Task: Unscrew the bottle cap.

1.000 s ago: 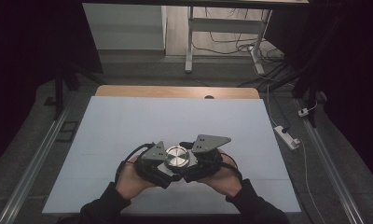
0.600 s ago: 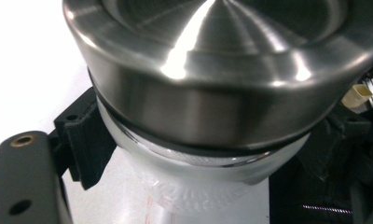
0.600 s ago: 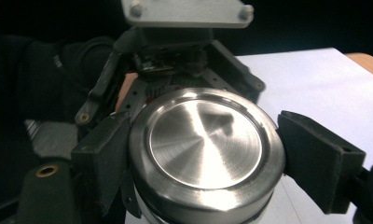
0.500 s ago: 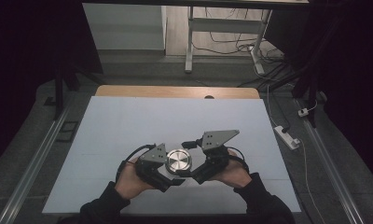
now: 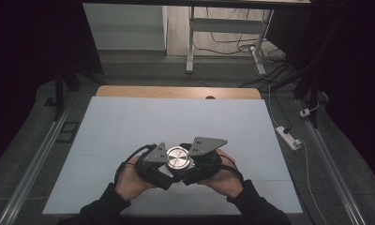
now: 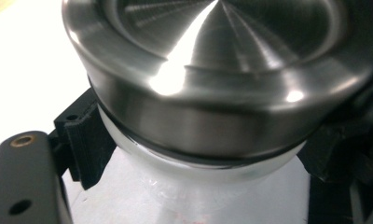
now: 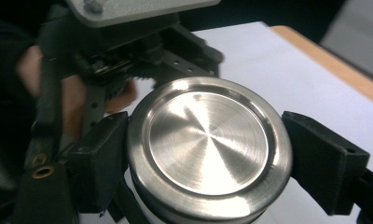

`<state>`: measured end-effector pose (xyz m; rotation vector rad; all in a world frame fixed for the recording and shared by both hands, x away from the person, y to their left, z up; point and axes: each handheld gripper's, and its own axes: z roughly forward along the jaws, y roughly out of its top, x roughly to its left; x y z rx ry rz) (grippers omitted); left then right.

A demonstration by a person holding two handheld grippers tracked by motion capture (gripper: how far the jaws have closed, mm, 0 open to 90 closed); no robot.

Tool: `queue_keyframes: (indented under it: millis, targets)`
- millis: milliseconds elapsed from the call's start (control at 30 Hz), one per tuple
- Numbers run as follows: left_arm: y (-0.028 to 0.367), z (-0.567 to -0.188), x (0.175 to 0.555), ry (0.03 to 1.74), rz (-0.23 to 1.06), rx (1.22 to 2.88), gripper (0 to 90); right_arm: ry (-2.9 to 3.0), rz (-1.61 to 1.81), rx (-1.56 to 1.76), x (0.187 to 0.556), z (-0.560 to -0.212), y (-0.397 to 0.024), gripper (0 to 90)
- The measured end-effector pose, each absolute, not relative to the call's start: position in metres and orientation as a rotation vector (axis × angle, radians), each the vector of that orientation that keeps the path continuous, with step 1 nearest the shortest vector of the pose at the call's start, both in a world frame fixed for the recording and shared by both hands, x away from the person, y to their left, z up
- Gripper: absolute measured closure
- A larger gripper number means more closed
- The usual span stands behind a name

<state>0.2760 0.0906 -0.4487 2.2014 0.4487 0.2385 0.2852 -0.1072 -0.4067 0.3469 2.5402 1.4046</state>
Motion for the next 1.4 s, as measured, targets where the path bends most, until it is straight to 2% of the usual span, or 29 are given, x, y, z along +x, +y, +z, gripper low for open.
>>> queue_keyframes:
  millis: [67,267,867,1400]
  targets:
    - [0.093,-0.449,0.277,0.388,0.161,2.176,16.1,2.591,1.477,0.323,0.29,-0.405,-0.112,18.0]
    - [0.092,-0.449,0.276,0.334,0.099,2.172,16.1,2.655,1.647,0.261,0.3,-0.402,-0.125,18.1]
    - [0.1,-0.449,0.28,0.411,0.175,2.175,16.1,2.543,1.638,0.345,0.308,-0.392,-0.142,18.0]
    - [0.109,-0.449,0.283,0.453,0.242,2.171,16.1,2.534,1.578,0.387,0.311,-0.397,-0.142,17.9]
